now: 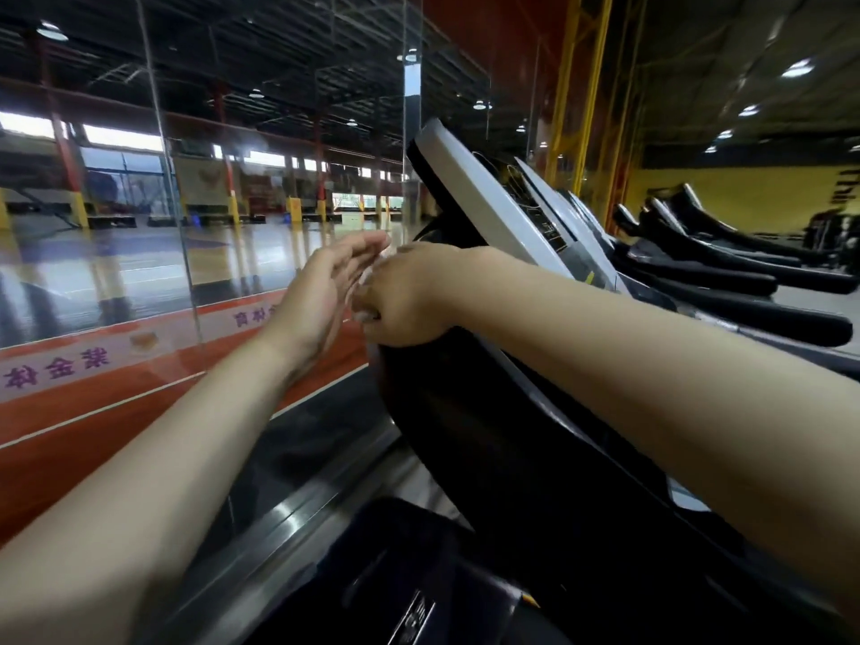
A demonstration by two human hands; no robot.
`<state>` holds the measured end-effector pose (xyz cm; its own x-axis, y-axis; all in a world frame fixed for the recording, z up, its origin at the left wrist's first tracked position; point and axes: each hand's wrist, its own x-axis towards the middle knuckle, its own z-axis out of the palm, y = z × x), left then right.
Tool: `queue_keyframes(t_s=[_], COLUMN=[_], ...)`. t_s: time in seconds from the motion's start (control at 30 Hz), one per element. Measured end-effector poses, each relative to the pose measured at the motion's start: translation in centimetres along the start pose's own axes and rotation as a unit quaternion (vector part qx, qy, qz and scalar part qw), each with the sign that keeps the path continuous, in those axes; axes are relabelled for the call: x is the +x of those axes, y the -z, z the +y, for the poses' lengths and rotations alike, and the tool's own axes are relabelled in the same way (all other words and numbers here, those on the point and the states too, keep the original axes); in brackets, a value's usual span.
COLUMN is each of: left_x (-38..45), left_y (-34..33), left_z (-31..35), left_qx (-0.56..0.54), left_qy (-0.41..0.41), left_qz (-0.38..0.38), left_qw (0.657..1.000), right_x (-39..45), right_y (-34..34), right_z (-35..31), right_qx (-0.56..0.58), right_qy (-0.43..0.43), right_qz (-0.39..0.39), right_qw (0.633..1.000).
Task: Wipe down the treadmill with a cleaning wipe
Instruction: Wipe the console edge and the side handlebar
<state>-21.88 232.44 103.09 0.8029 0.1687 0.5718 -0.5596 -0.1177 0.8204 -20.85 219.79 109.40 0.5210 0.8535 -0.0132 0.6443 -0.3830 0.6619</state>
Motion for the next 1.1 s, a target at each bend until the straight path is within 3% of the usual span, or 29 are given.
queue_keyframes(t_s=[0.27, 0.37, 0.53, 0.7, 0.83, 0.93, 1.0, 1.1], left_x=[-3.4, -4.4, -6.0, -6.0, -6.9, -9.0, -9.9, -10.6], left_y=[0.0, -1.3, -4.6, -5.9, -5.9, -6.9, -7.4, -8.0], left_z=[-0.6, -0.1, 0.3, 0.3, 1.0, 2.0, 2.3, 2.5], left_qx=[0.09, 0.141, 0.157, 0.127, -0.007, 0.125, 0.246, 0.375], left_qy=[0.012, -0.009, -0.05, -0.048, 0.008, -0.078, -0.16, -0.17], left_qz=[-0.056, -0.034, -0.029, 0.036, 0.081, 0.073, 0.046, 0.044], left_qw=[0.994, 0.989, 0.986, 0.99, 0.997, 0.986, 0.955, 0.91], right_x=[-9.6, -13.8, -21.3, -16.6, -10.9, -11.4, -12.5, -13.5], right_y=[-6.1, -7.8, -10.0, -7.8, -5.8, -5.9, -6.5, -8.0], right_z=[-6.6, -5.6, -4.9, -2.1, -0.2, -0.6, -1.1, -0.9], right_qx=[-0.074, -0.002, 0.066, 0.2, 0.359, 0.388, 0.377, 0.341], right_qy=[0.152, 0.14, 0.131, 0.102, 0.028, 0.053, 0.043, -0.008], right_qz=[0.11, 0.151, 0.137, 0.188, 0.216, 0.253, 0.306, 0.408], right_qw=[0.979, 0.979, 0.98, 0.956, 0.907, 0.885, 0.873, 0.847])
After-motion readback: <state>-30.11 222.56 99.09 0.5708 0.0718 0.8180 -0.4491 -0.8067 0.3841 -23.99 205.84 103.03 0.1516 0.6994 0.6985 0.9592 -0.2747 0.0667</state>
